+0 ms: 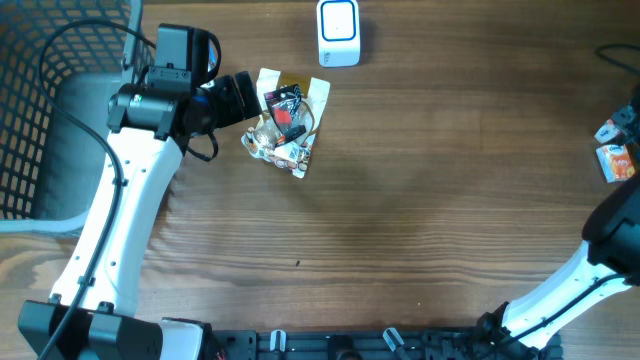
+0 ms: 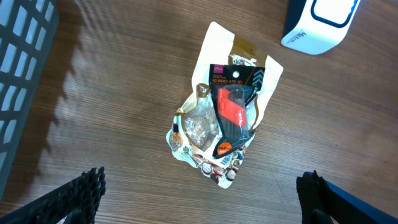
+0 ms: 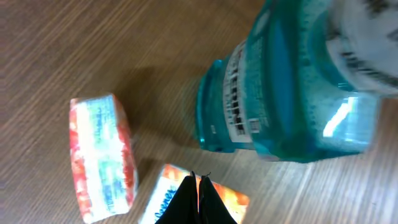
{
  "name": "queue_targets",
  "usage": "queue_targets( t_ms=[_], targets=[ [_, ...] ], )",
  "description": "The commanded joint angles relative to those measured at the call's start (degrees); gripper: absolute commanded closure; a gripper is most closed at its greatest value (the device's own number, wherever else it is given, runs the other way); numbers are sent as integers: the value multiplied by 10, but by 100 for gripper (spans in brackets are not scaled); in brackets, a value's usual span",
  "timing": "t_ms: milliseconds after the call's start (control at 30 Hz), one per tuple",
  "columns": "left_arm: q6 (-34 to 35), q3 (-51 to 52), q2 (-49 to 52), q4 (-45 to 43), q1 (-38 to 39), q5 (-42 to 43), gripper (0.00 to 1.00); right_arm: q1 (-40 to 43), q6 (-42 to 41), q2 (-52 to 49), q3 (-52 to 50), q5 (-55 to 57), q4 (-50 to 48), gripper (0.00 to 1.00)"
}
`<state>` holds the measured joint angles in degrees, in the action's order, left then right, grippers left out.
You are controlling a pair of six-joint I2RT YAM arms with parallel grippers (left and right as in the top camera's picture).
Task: Scan the item barcode
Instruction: 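Carry the red pack right and drop it off the table, then return the right gripper to the pile and grasp the hex wrench packet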
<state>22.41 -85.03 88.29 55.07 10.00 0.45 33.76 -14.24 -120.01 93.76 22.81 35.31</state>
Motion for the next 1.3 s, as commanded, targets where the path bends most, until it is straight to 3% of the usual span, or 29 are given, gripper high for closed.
queue_targets(
  t_ms=[0, 167, 300, 433, 633, 667, 733, 767, 800, 933, 1067, 1133, 1267],
  targets=[
    [5, -2, 2, -1, -1, -3, 0, -4, -7, -31, -5, -94, -7, 95],
    [5, -2, 2, -1, -1, -3, 0, -4, -9, -61, -5, -92, 9, 95],
    [5, -2, 2, -1, -1, -3, 0, -8, 23, -61, 3, -220, -1, 95],
    [5, -2, 2, -1, -1, -3, 0, -31, 25, -48, 9, -223, -1, 95],
    [5, -2, 2, -1, -1, -3, 0, -90, 21, 65, 9, -255, 12, 93],
    [5, -2, 2, -1, -1, -3, 0, -103, 20, 83, 9, -288, 16, 86],
    [5, -2, 2, -1, -1, -3, 0, -133, 12, 101, 9, -442, 18, 39],
    [5, -2, 2, -1, -1, -3, 0, -148, 7, 101, 7, -527, 18, 23],
    [5, -2, 2, -1, -1, -3, 0, -172, 5, 97, 2, -595, 17, 13],
    [5, -2, 2, -1, -1, -3, 0, -300, -26, 95, -16, -600, 16, 0],
    [5, -2, 2, -1, -1, -3, 0, -435, -29, 95, -16, -570, -3, 0],
    [5, -2, 2, -1, -1, -3, 0, -513, -133, 95, -16, -450, -9, 0],
    [5, -2, 2, -1, -1, -3, 0, -579, -164, 95, -16, -408, -14, 0]
  ],
)
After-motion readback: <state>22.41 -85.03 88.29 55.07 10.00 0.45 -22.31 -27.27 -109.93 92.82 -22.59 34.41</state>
